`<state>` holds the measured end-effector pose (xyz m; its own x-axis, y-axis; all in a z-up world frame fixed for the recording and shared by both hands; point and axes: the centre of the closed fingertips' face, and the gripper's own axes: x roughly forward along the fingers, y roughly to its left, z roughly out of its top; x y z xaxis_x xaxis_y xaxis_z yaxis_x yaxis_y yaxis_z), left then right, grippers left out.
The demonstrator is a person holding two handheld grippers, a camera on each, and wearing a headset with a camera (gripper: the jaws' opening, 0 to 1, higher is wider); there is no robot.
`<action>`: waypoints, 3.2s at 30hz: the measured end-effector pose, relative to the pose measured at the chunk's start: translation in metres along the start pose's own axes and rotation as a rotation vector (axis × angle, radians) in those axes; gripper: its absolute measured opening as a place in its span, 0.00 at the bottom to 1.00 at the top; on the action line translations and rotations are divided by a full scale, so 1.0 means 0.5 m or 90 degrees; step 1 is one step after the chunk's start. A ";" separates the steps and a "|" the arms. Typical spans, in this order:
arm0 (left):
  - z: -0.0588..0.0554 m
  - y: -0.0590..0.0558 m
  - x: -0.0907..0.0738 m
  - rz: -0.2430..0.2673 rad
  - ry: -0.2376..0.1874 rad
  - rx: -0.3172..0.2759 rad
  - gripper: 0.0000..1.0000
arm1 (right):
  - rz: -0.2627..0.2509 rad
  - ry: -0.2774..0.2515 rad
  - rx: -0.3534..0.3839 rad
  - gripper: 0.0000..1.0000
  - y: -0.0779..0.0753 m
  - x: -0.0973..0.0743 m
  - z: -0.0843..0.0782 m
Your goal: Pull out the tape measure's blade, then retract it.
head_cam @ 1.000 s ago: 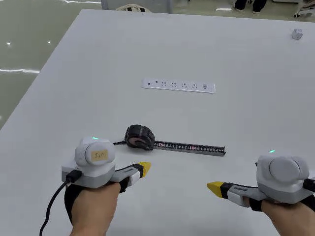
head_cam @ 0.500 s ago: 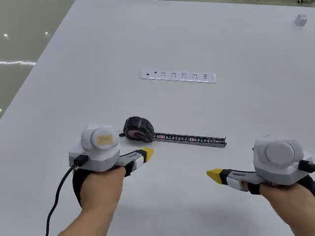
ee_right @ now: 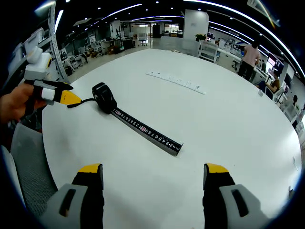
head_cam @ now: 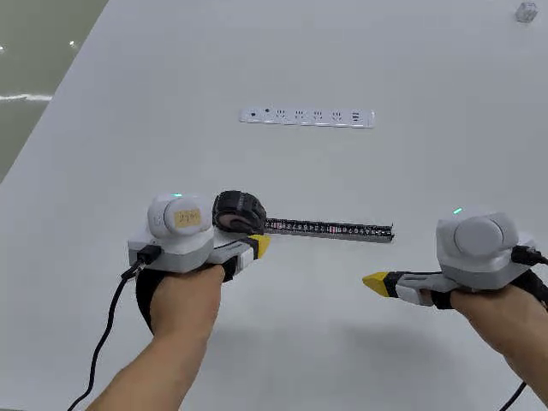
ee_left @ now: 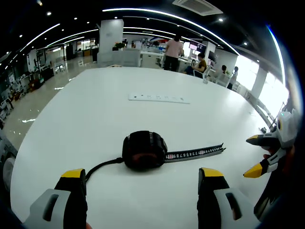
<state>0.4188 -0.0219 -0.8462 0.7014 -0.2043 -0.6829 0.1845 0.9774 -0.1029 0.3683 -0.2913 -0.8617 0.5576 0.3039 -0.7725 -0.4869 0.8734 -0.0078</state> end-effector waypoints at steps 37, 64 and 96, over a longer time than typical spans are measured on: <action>0.011 -0.019 0.083 0.000 0.017 -0.041 0.89 | 0.061 0.062 -0.157 0.78 -0.035 0.070 -0.006; 0.014 -0.012 0.133 0.000 0.032 -0.046 0.84 | 0.165 0.108 -0.437 0.50 -0.082 0.122 0.007; 0.004 -0.009 0.165 0.010 0.039 -0.067 0.79 | 0.263 0.162 -0.571 0.26 -0.078 0.163 -0.015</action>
<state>0.4775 -0.0431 -0.9007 0.6599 -0.1883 -0.7273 0.0987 0.9814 -0.1646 0.4279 -0.3036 -0.9288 0.1230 0.3360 -0.9338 -0.9916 0.0803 -0.1017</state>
